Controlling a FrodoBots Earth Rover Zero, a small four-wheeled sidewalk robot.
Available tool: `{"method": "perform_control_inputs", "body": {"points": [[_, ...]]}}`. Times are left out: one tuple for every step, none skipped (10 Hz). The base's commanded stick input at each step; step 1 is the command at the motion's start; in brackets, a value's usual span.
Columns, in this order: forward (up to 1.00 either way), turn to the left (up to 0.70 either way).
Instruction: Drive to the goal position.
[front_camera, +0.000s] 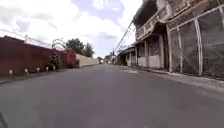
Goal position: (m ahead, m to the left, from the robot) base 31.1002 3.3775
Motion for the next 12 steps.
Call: {"method": "perform_control_inputs", "body": {"points": [[1.00,0.00],[1.00,0.00],[1.00,0.00],[1.00,0.00],[1.00,0.00],[1.00,0.00],[1.00,0.00],[1.00,0.00],[1.00,0.00],[1.00,0.00],[1.00,0.00],[1.00,0.00]]}}
